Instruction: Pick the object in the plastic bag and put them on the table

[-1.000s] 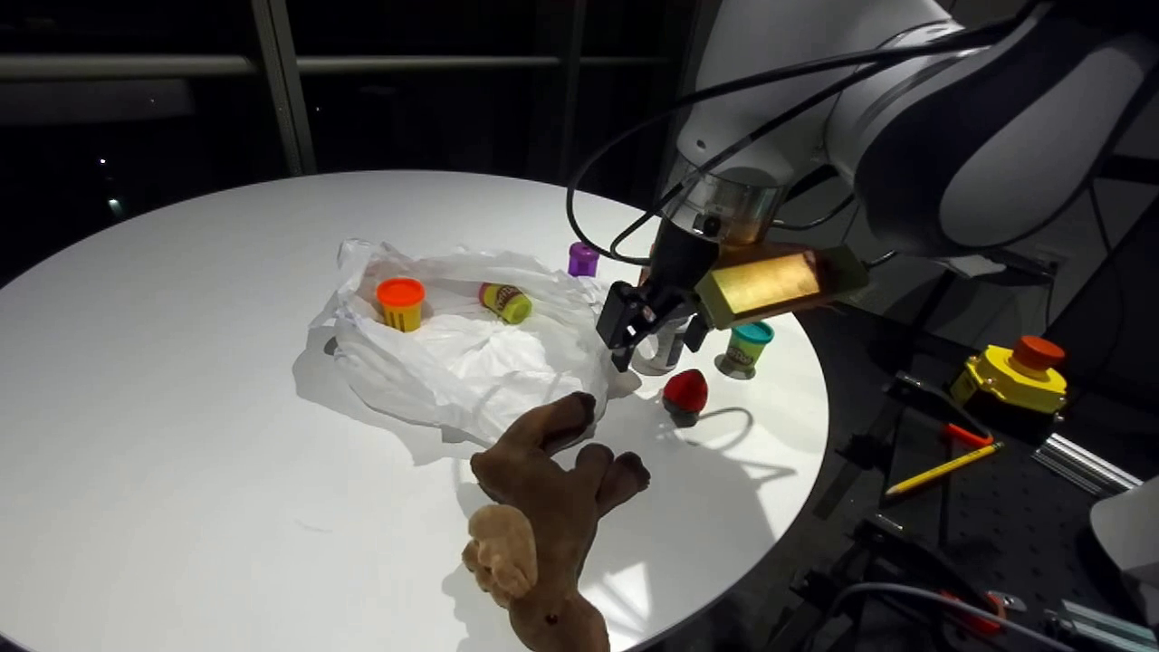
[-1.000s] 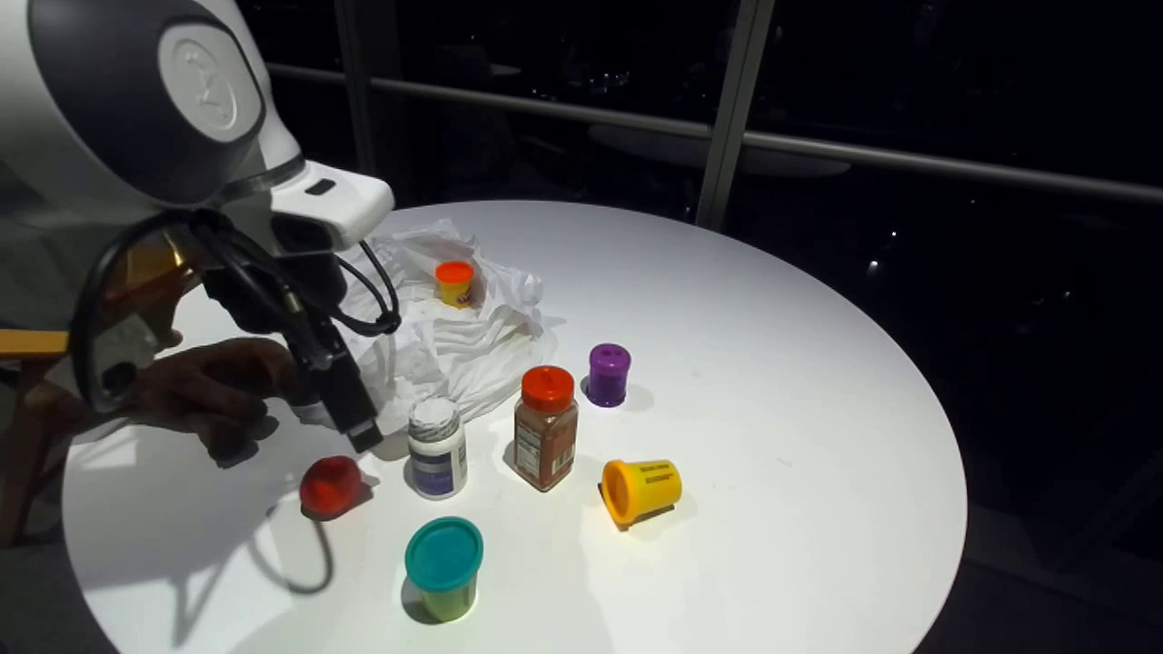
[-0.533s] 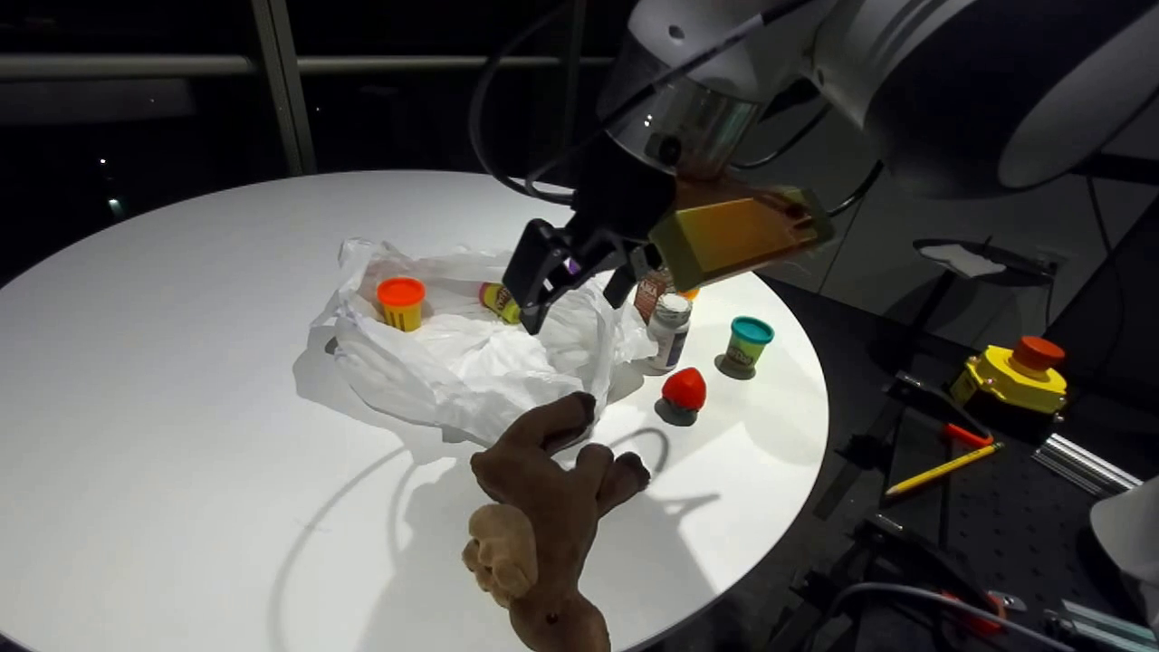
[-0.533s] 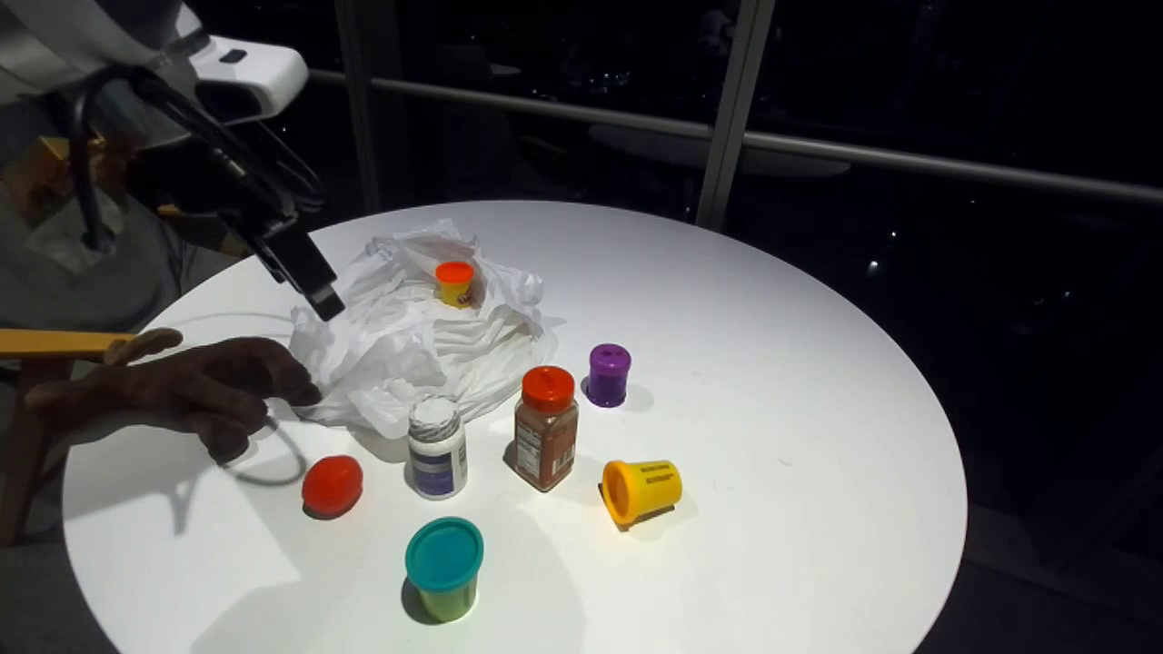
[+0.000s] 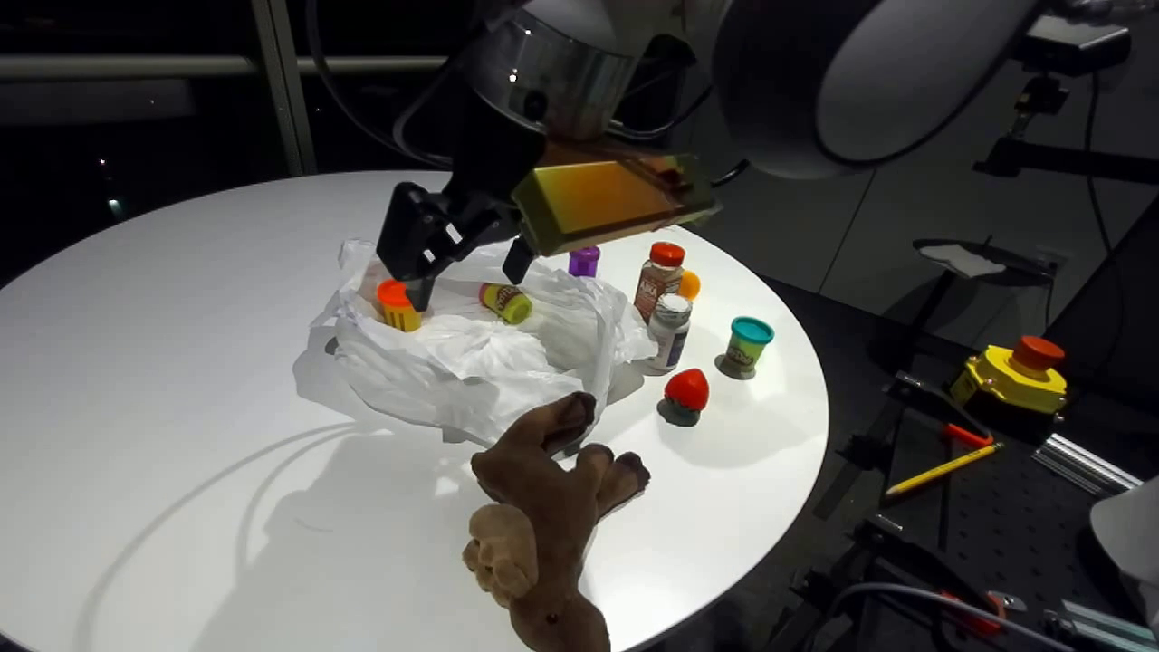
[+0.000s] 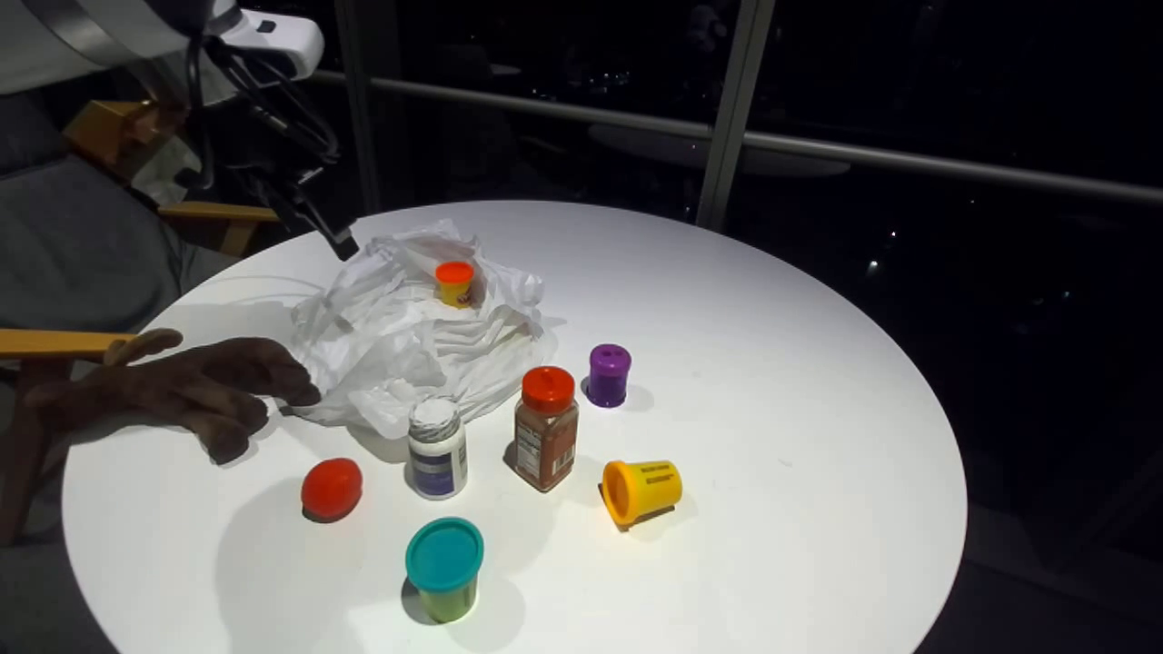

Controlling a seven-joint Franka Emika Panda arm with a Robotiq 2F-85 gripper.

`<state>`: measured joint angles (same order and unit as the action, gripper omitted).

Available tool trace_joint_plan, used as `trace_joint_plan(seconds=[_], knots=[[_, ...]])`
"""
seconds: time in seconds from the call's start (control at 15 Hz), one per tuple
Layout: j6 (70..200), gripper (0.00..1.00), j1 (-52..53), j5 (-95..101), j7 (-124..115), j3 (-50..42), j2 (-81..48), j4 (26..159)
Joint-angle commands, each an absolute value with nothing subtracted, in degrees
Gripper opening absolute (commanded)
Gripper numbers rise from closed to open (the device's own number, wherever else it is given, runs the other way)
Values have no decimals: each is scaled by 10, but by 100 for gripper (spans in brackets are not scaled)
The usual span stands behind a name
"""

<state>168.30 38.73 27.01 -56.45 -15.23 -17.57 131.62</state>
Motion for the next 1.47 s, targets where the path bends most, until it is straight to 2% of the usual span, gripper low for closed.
trace_joint_plan(seconds=[0.0,0.47,1.4], knots=[[1664,100,337,215,-499,-112,-231,1239],[1594,100,266,174,-441,-70,-295,1137],[1480,100,233,138,-381,-49,-421,953]])
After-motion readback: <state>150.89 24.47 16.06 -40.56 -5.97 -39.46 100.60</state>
